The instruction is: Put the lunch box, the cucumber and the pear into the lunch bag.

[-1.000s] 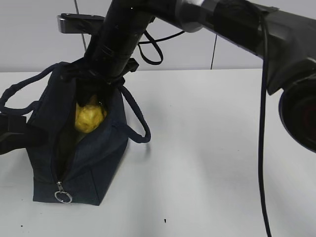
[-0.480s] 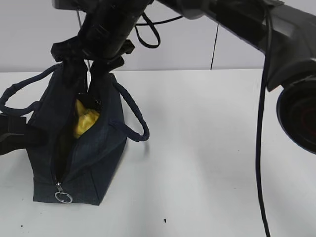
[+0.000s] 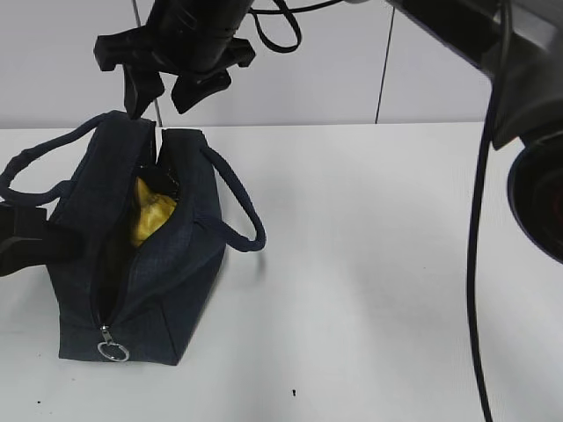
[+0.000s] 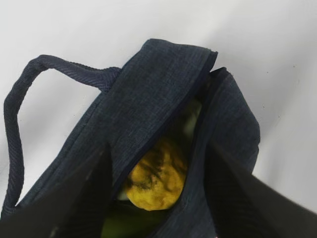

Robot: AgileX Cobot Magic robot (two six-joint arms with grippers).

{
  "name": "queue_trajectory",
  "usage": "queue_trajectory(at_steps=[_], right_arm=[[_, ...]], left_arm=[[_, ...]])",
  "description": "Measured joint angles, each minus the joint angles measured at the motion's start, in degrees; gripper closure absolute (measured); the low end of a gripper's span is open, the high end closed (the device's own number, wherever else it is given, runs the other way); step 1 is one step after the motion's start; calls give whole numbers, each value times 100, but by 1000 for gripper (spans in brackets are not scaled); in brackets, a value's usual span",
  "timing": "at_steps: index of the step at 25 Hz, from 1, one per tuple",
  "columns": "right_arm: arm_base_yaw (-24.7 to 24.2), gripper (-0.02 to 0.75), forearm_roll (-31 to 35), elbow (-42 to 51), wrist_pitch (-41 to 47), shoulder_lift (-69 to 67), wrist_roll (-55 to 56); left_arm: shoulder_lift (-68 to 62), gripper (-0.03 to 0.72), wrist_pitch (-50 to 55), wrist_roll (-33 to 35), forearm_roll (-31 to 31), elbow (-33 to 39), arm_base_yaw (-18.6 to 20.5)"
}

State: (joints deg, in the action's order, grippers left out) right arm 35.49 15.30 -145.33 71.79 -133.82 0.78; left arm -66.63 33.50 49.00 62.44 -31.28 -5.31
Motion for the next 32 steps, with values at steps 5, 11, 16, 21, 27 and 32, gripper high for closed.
queue_trajectory(at_steps=[5,11,16,21,27,32], right_arm=[[10,287,-24,787,0,444,128],[10,288,-37,2174,0,983,127],[10,288,36,2743,-10,985,79],[10,367,322,2768,-46,948,-78],[10,704,343,2768,-45,771,-417],[10,732,22,2688,-45,771,-484]], left_arm=[[0,704,11,0,0,0,0],[0,704,11,0,-5,0,0],[0,704,16,0,-5,0,0],[0,704,16,0,-5,0,0],[0,704,16,0,-5,0,0],[0,704,16,14,8,0,0]])
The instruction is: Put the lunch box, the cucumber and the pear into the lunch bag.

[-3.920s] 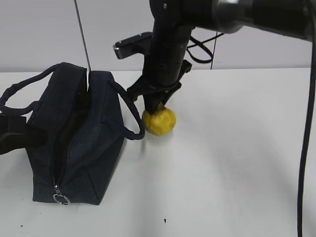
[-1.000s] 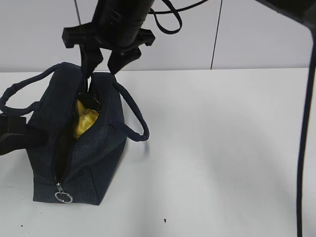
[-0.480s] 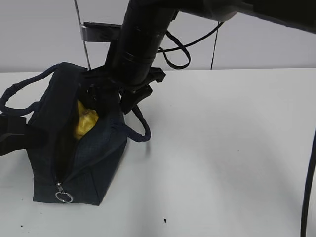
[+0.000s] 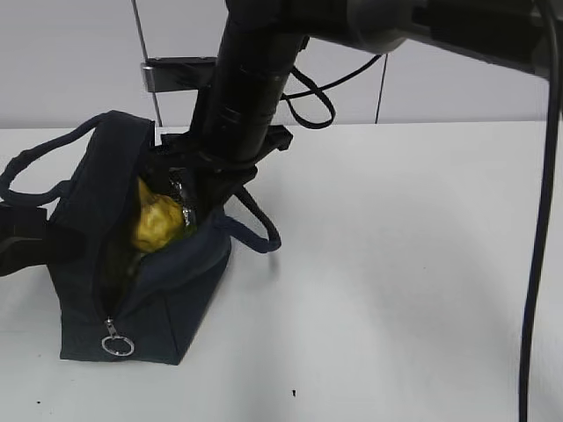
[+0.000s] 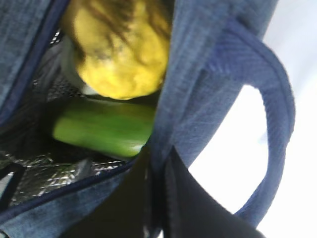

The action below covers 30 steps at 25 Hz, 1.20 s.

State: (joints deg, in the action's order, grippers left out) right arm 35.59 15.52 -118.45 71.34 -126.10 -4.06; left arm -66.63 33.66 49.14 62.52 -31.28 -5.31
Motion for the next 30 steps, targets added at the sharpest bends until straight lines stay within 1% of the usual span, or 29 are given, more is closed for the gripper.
queue_trajectory(at_steps=[3,5,7,10,13,17,20,23,26,30], right_arm=[[0,732,-388,-9,0,69,-12],[0,732,-651,-9,0,164,-12],[-10,732,-865,-9,14,311,-12],[-86,732,-1111,-9,73,535,-24],[-206,732,-1199,-9,126,742,-34],[-502,732,-1237,285,140,1107,-34],[-737,732,-1237,720,140,1355,-34],[-925,732,-1241,1309,128,1599,-46],[-977,732,-1238,1837,81,1771,-117],[-977,732,-1049,2082,-209,1781,-248]], left_arm=[[0,704,6,0,6,-54,-67],[-6,704,-14,0,6,-175,-228],[-11,704,-91,0,6,-324,-491],[-54,704,-285,0,57,-535,-995],[-265,704,-428,0,157,-739,-1446],[-739,704,-511,0,308,-1035,-1867],[-1058,704,-561,0,446,-1228,-1979],[-1269,704,-554,0,561,-1404,-1988],[-1465,705,-481,0,655,-1546,-1988],[-1767,706,-275,0,859,-1605,-2028]])
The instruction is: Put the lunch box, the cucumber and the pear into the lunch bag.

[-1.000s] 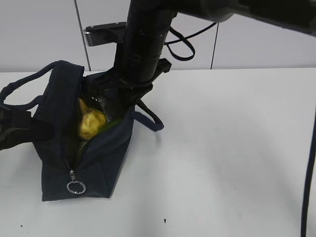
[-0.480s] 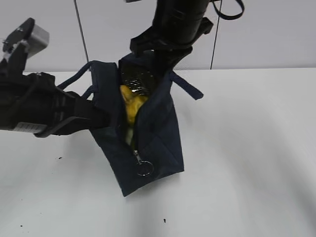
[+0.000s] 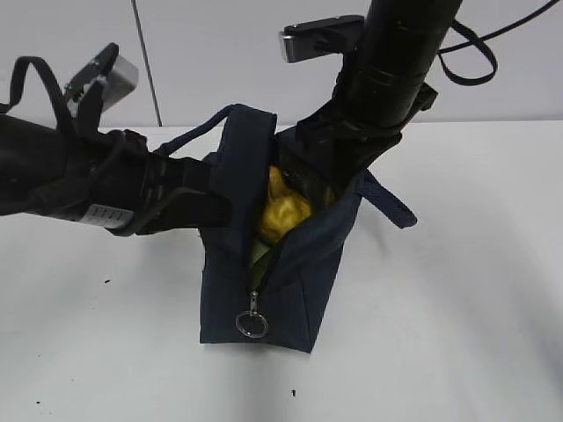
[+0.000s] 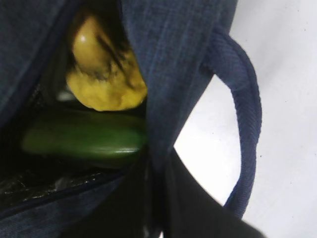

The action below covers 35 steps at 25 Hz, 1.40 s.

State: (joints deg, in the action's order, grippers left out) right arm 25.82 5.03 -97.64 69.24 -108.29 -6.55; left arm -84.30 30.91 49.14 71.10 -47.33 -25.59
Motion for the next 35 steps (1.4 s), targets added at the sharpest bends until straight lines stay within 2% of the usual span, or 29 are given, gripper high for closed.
queue_trajectory(at_steps=[5,12,16,18,22,24,27,35], right_arm=[[0,732,-78,14,-228,0,-37],[0,732,-283,14,-228,0,-41],[0,718,-295,14,-289,0,-41],[0,669,-306,23,-391,0,-41],[0,457,-294,23,-566,0,-41],[0,371,-243,23,-566,0,-41],[0,332,-83,23,-553,0,-50],[0,329,55,23,-432,139,-50]], left_arm=[[-193,706,10,11,48,-4,-187],[-246,699,-21,24,66,-17,-198],[-246,633,-15,24,-86,-20,-198],[-246,567,-15,24,-127,-20,-198],[-246,391,-15,24,-160,-20,-198],[-246,339,-15,24,-188,-20,-198],[-246,312,-2,24,-295,-20,-198],[-193,305,168,29,-466,-20,-198]])
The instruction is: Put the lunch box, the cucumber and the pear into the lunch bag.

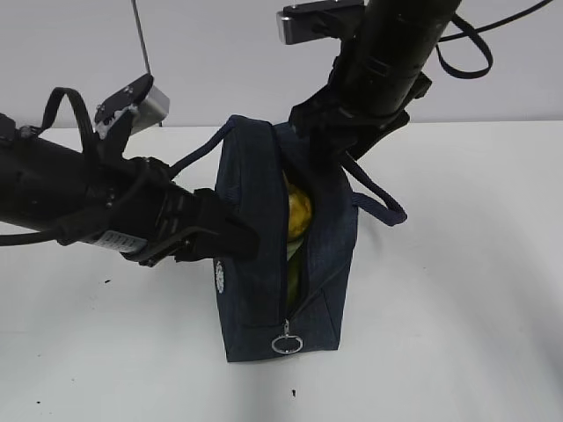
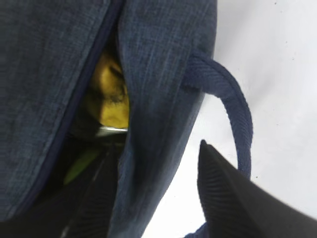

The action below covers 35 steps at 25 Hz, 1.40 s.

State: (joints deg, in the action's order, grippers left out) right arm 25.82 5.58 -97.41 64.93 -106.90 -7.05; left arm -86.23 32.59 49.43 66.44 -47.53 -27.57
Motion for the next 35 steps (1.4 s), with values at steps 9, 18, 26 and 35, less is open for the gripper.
queue_trajectory(at_steps=[9,18,26,35], right_arm=[[0,331,0,58,298,877,0],[0,429,301,2192,-856,2760,0],[0,456,1023,4542,-2400,3901,-565],[57,477,4744,6164,-3607,3967,-4493]], left_arm=[[156,304,178,0,-181,0,0],[161,304,434,0,-197,0,0],[161,307,439,0,-191,0,0],[-195,332,358,0,-185,-4,0]])
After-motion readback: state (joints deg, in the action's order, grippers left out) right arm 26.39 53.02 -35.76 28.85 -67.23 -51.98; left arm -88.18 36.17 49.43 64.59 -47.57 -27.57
